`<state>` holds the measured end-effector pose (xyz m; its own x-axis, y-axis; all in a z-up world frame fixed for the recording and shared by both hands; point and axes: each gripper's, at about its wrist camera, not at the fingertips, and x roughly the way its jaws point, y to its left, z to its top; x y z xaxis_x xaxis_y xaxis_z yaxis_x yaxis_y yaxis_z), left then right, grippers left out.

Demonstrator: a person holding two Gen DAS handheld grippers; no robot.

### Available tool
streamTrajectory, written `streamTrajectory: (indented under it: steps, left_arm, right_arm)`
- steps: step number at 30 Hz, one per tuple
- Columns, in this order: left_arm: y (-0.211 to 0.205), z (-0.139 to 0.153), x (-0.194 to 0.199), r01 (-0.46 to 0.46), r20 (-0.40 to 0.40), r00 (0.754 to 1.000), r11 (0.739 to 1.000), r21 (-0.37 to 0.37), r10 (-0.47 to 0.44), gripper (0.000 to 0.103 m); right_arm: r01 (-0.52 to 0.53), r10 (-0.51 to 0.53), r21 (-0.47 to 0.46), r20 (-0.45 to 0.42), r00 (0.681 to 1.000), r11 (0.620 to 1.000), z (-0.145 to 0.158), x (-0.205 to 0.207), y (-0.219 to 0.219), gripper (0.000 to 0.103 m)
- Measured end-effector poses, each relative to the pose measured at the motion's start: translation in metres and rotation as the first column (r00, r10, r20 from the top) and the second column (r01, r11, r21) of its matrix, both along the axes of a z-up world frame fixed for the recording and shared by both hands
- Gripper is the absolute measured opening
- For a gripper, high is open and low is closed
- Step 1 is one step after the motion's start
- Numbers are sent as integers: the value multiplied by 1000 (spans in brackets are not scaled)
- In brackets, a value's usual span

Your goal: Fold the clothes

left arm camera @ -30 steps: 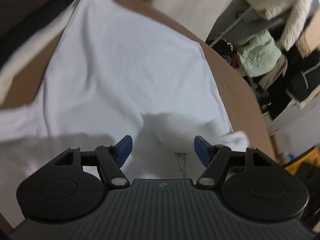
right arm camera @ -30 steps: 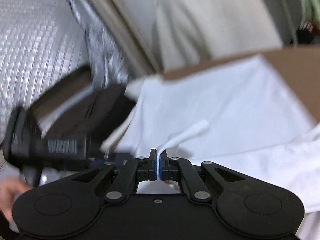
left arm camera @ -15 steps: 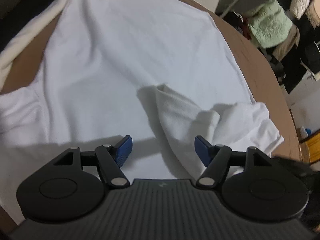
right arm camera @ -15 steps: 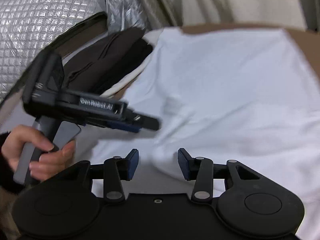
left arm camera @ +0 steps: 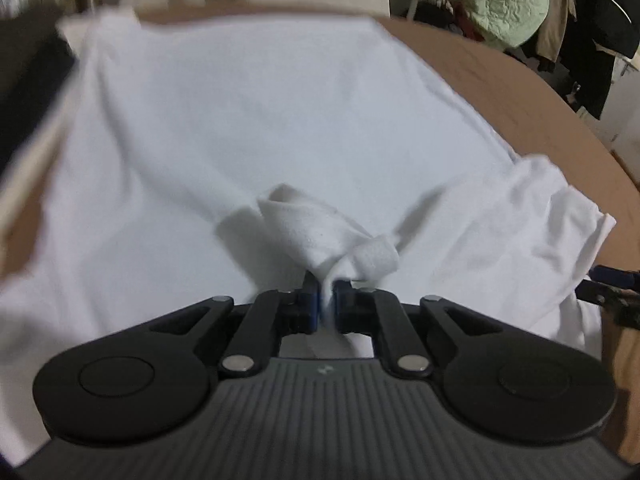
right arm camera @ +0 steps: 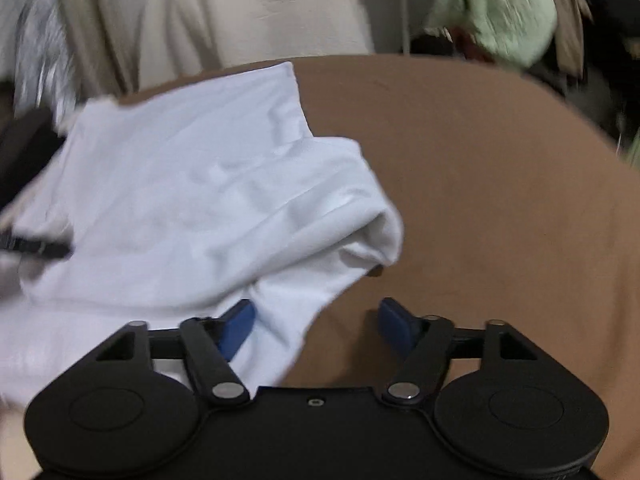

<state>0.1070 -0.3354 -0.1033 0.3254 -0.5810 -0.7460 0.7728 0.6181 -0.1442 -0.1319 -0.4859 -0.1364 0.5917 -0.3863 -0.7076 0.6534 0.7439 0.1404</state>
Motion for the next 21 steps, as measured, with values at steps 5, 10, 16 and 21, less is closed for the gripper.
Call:
streamTrajectory:
  steps: [5, 10, 16, 21]
  left_arm:
    - [52, 57, -5, -78, 98, 991, 991, -109, 89, 8]
    - [93, 50, 20, -231, 56, 971, 973, -19, 231, 7]
    - [97, 8, 29, -203, -143, 966, 973, 106, 217, 7]
    - [98, -5, 28, -180, -172, 964, 972, 151, 205, 15]
  right_arm:
    - [45, -46, -63, -19, 999, 997, -7, 4, -4, 62]
    - [78, -97, -211, -77, 992, 974, -5, -1, -2, 36]
    - [108, -137, -346, -62, 989, 932, 8, -11, 10, 25]
    - [104, -135, -248, -112, 984, 963, -8, -13, -6, 26]
